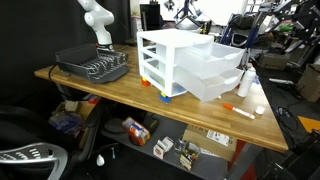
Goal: Close the topmost drawer
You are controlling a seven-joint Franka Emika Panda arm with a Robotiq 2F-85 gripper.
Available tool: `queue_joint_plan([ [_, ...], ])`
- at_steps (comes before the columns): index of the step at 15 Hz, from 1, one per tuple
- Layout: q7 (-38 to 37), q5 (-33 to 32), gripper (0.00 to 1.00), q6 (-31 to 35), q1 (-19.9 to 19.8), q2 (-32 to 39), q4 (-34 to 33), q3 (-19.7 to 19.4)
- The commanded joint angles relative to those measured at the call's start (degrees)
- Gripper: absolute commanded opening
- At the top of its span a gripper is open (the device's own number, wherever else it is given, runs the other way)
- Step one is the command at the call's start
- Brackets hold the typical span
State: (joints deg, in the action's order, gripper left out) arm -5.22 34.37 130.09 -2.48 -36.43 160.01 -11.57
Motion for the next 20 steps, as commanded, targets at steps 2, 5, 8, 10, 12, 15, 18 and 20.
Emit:
queue_joint_plan([
  [2, 3.0, 7.5, 0.73, 3.0, 2.5, 5.6, 0.0, 0.8],
  [5, 4.9, 13.9, 0.54, 6.3, 3.3, 9.2, 0.0, 1.8],
  [8, 6.9, 19.6, 0.34, 9.9, 3.2, 12.8, 0.0, 2.9],
  [10, 9.4, 24.2, 0.2, 11.9, 3.4, 15.0, -0.1, 3.0],
  [12, 12.3, 28.4, 0.06, 13.5, 3.3, 16.7, -0.1, 3.6],
  [15, 16.3, 33.0, 0.0, 14.3, 2.8, 18.4, -0.3, 4.3],
  [18, 19.0, 35.1, 0.0, 14.3, 2.5, 20.6, -2.5, 4.7],
  [20, 20.4, 36.0, 0.0, 14.2, 2.4, 21.8, -3.9, 4.8],
])
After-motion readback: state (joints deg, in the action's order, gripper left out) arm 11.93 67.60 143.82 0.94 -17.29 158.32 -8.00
